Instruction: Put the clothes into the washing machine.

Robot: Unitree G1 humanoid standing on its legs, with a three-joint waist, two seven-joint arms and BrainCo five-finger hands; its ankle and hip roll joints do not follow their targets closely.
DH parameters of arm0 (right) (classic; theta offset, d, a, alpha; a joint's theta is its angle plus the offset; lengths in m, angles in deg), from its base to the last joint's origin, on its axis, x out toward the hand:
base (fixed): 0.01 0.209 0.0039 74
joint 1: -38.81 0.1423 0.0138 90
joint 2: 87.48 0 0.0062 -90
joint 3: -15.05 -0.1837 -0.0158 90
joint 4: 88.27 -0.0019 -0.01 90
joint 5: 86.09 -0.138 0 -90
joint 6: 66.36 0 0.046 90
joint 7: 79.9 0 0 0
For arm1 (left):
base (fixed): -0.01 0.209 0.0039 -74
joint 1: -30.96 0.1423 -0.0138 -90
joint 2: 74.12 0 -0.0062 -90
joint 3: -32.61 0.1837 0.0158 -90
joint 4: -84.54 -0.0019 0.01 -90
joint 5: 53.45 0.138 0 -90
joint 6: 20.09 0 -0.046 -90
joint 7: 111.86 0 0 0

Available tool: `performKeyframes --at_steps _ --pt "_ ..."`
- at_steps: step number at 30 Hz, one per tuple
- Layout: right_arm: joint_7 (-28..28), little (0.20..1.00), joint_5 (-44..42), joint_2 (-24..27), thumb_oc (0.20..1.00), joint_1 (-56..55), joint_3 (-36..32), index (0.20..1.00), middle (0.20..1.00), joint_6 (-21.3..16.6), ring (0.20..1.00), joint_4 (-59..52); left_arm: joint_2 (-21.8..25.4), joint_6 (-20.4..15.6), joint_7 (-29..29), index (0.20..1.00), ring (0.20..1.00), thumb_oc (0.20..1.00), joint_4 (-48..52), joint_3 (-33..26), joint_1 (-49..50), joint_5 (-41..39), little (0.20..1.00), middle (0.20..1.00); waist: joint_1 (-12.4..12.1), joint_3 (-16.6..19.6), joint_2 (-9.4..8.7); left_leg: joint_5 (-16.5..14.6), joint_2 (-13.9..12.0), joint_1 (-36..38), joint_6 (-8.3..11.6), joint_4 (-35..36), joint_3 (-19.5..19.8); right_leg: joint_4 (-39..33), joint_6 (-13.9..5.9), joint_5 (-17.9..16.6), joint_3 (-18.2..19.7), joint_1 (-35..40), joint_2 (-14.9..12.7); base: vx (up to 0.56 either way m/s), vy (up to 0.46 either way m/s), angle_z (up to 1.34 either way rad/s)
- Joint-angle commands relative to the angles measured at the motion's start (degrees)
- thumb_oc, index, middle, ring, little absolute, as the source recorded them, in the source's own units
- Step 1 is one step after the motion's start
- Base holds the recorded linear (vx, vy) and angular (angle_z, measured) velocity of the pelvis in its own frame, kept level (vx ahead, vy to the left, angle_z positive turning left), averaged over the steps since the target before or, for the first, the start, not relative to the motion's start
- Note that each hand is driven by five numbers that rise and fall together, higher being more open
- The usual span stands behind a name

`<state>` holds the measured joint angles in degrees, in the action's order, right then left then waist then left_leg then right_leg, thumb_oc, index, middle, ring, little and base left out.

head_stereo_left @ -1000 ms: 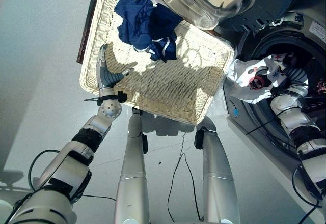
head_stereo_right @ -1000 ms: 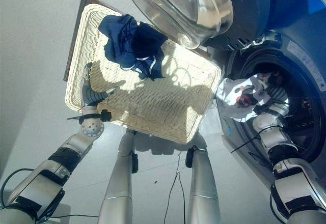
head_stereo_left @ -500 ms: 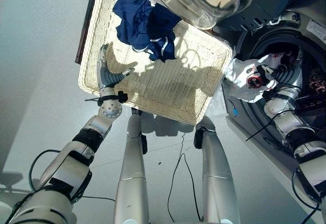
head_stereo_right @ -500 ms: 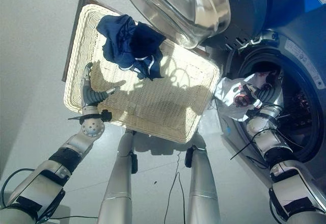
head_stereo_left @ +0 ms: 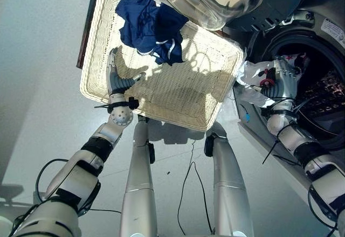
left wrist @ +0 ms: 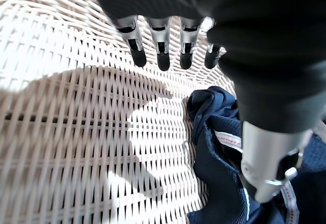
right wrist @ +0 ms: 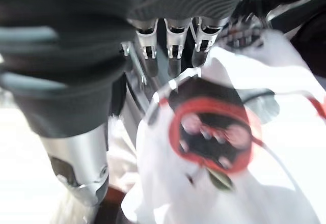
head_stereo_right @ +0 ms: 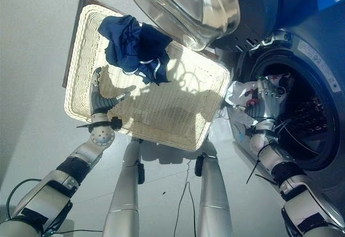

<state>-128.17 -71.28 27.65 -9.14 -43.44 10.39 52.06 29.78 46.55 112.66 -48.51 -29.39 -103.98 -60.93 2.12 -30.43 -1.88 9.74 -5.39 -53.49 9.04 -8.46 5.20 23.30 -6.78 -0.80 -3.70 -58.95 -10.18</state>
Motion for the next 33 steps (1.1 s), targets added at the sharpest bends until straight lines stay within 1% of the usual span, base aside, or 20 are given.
performKeyframes --at_steps 1,4,9,10,11,12,13,15,17,18,20,21,22,23,24,25,29,30,31,33 --pt "1.7 1.000 2.3 1.8 1.000 0.3 1.8 1.000 1.000 1.1 1.000 1.5 -0.6 -2.8 0.8 1.000 1.000 1.000 0.1 -2.0 -1.3 2.6 1.000 1.000 -0.7 0.6 -0.53 -2.2 5.3 -1.6 -4.00 -4.2 -2.3 -10.4 -2.61 -11.2 -3.2 2.0 3.7 0.00 0.000 0.00" --pt "2.8 1.000 3.1 1.7 1.000 0.6 2.9 1.000 1.000 1.7 1.000 3.4 -0.5 -3.1 0.7 1.000 1.000 1.000 -0.1 -1.8 -1.5 2.4 1.000 1.000 -0.8 0.6 -0.52 -2.1 5.3 -1.5 -4.07 -4.1 -2.4 -10.6 -2.59 -11.4 -3.3 2.2 3.6 0.00 0.000 0.00" --pt "2.7 1.000 3.7 1.5 1.000 2.7 4.9 1.000 1.000 3.9 1.000 7.8 -0.5 -3.0 0.5 1.000 1.000 1.000 -1.0 -1.0 -2.6 2.0 1.000 1.000 -1.1 0.6 -0.52 -2.0 5.2 -1.7 -4.12 -4.2 -2.1 -10.6 -2.63 -11.6 -3.5 2.1 3.5 0.00 0.000 0.00" --pt "3.4 1.000 4.1 1.5 1.000 3.7 5.5 1.000 1.000 5.7 1.000 8.8 -0.5 -2.9 0.3 1.000 1.000 1.000 -1.3 -0.9 -3.1 1.8 1.000 1.000 -1.2 0.6 -0.48 -1.9 5.3 -1.7 -4.12 -4.2 -2.1 -10.7 -2.66 -11.7 -3.5 2.0 3.6 0.00 0.000 0.00" --pt "3.6 1.000 4.2 1.6 1.000 4.3 6.0 1.000 1.000 6.5 1.000 9.8 -0.5 -3.0 0.0 1.000 1.000 1.000 -1.5 -0.8 -3.3 1.7 1.000 1.000 -1.3 0.6 -0.38 -1.9 5.3 -1.6 -4.12 -4.0 -2.0 -10.8 -2.65 -11.8 -3.5 2.1 3.5 0.00 0.000 0.00" --pt "5.1 1.000 6.6 1.7 1.000 5.8 7.0 1.000 1.000 9.2 1.000 11.3 -0.4 -3.2 -0.3 1.000 1.000 1.000 -1.9 -0.7 -3.7 1.4 1.000 1.000 -1.5 0.6 -0.27 -1.9 5.3 -1.6 -4.09 -4.0 -1.9 -10.9 -2.66 -11.8 -3.5 2.1 3.5 0.00 0.000 0.00" --pt "5.2 1.000 6.7 1.7 1.000 5.9 7.0 1.000 1.000 9.4 1.000 11.4 -0.4 -3.2 -0.3 1.000 1.000 1.000 -1.9 -0.7 -3.7 1.4 1.000 1.000 -1.5 0.6 -0.26 -1.9 5.3 -1.7 -4.08 -4.0 -1.9 -10.9 -2.67 -11.8 -3.5 2.1 3.5 0.00 0.000 0.00" --pt "5.5 1.000 9.5 1.9 1.000 7.4 8.5 1.000 1.000 11.5 1.000 12.9 -0.5 -3.0 -0.6 1.000 1.000 1.000 -1.9 -0.4 -4.1 1.3 1.000 1.000 -1.9 0.6 -0.04 -1.7 5.3 -1.7 -4.15 -3.9 -1.7 -10.8 -2.67 -11.9 -3.7 2.1 3.3 0.00 0.000 0.00" --pt "7.1 1.000 11.1 2.0 1.000 9.6 10.9 1.000 1.000 15.1 1.000 14.1 -0.9 -2.7 -0.7 1.000 1.000 1.000 -2.0 0.1 -4.7 1.3 1.000 1.000 -2.2 0.6 0.15 -1.5 5.3 -1.8 -4.14 -3.8 -1.6 -11.0 -2.67 -12.0 -3.9 2.1 3.1 0.00 0.000 0.00" --pt "7.6 1.000 13.1 2.1 1.000 10.8 11.8 1.000 1.000 15.7 1.000 14.7 -0.9 -2.7 -1.0 1.000 1.000 1.000 -2.4 0.4 -5.2 0.9 1.000 1.000 -2.3 0.6 0.21 -1.5 5.5 -1.8 -4.22 -3.8 -1.5 -11.2 -2.60 -12.1 -4.0 2.2 3.0 0.00 0.000 0.00" --pt "11.3 1.000 15.6 2.2 1.000 13.0 13.6 1.000 1.000 20.0 1.000 15.2 -0.9 -2.6 -1.0 1.000 1.000 1.000 -2.5 0.7 -5.7 0.5 1.000 1.000 -2.6 0.6 0.34 -1.5 5.6 -1.7 -4.12 -3.7 -1.3 -11.3 -2.62 -12.1 -4.1 2.2 3.0 0.00 0.000 0.00" --pt "12.8 1.000 17.3 2.2 1.000 13.5 14.4 1.000 1.000 21.5 1.000 16.0 -1.0 -2.7 -1.2 1.000 1.000 1.000 -2.5 0.8 -5.7 0.5 1.000 1.000 -2.8 0.6 0.45 -1.4 5.6 -1.6 -4.15 -3.5 -1.2 -11.4 -2.55 -12.1 -4.3 2.4 2.9 0.00 0.000 0.00" --pt "12.8 1.000 17.3 2.2 1.000 13.5 14.4 1.000 1.000 21.5 1.000 16.0 -1.0 -2.7 -1.2 1.000 1.000 1.000 -2.5 0.8 -5.7 0.5 1.000 1.000 -2.8 0.6 0.45 -1.4 5.6 -1.6 -4.15 -3.5 -1.2 -11.4 -2.55 -12.1 -4.3 2.4 2.9 0.00 0.000 0.00" --pt "15.1 1.000 19.7 2.0 1.000 14.5 15.9 1.000 1.000 24.8 1.000 17.3 -1.2 -2.9 -1.3 1.000 1.000 1.000 -2.5 1.0 -5.6 0.4 1.000 1.000 -3.1 0.6 0.67 -1.2 5.6 -1.9 -4.12 -3.5 -1.1 -11.3 -2.48 -12.1 -4.5 2.2 2.8 0.00 0.000 0.00" --pt "15.7 1.000 20.5 1.9 1.000 14.8 16.3 1.000 1.000 25.8 1.000 17.5 -1.3 -3.0 -1.3 1.000 1.000 1.000 -2.6 1.0 -5.6 0.4 1.000 1.000 -3.1 0.6 0.73 -1.1 5.7 -1.8 -4.14 -3.4 -1.2 -11.3 -2.43 -12.1 -4.5 2.2 2.8 0.00 0.000 0.00" --pt "17.6 1.000 22.2 1.5 1.000 15.4 16.7 1.000 1.000 27.7 1.000 18.4 -1.6 -3.0 -1.4 1.000 1.000 1.000 -2.6 1.0 -5.8 0.4 1.000 1.000 -3.3 0.6 0.82 -1.0 5.7 -1.6 -4.18 -3.3 -1.1 -11.4 -2.35 -12.2 -4.5 2.3 2.7 0.00 0.000 0.00" --pt "19.7 1.000 25.2 1.1 1.000 16.6 17.2 1.000 1.000 28.2 1.000 19.2 -1.9 -2.7 -1.7 1.000 1.000 1.000 -2.8 0.9 -6.2 0.2 1.000 1.000 -3.5 0.6 1.03 -0.9 5.7 -1.6 -4.24 -3.1 -1.0 -11.4 -2.25 -12.2 -4.6 2.4 2.6 0.01 0.010 0.05" --pt "21.2 1.000 26.8 0.9 1.000 17.2 17.7 1.000 1.000 27.7 1.000 19.3 -2.0 -2.6 -1.9 1.000 1.000 1.000 -2.7 0.9 -6.4 0.1 1.000 1.000 -3.6 0.6 1.15 -0.8 5.8 -1.5 -4.21 -3.0 -1.0 -11.4 -2.20 -12.2 -4.6 2.4 2.6 0.00 0.013 0.03" --pt "21.2 1.000 26.8 0.9 1.000 17.2 17.7 1.000 1.000 27.7 1.000 19.3 -2.0 -2.6 -1.9 1.000 1.000 1.000 -2.7 0.9 -6.4 0.1 1.000 1.000 -3.6 0.6 1.15 -0.8 5.8 -1.5 -4.21 -3.0 -1.0 -11.4 -2.20 -12.2 -4.6 2.4 2.6 0.00 0.000 0.00" --pt "23.2 1.000 28.5 0.4 1.000 17.2 18.1 1.000 1.000 27.1 1.000 18.9 -2.5 -2.4 -1.6 1.000 1.000 1.000 -2.4 0.8 -6.2 0.2 1.000 1.000 -3.7 0.6 1.28 -0.7 5.8 -1.5 -4.21 -2.9 -1.0 -11.2 -2.03 -12.1 -4.6 2.3 2.7 0.01 0.036 0.04"
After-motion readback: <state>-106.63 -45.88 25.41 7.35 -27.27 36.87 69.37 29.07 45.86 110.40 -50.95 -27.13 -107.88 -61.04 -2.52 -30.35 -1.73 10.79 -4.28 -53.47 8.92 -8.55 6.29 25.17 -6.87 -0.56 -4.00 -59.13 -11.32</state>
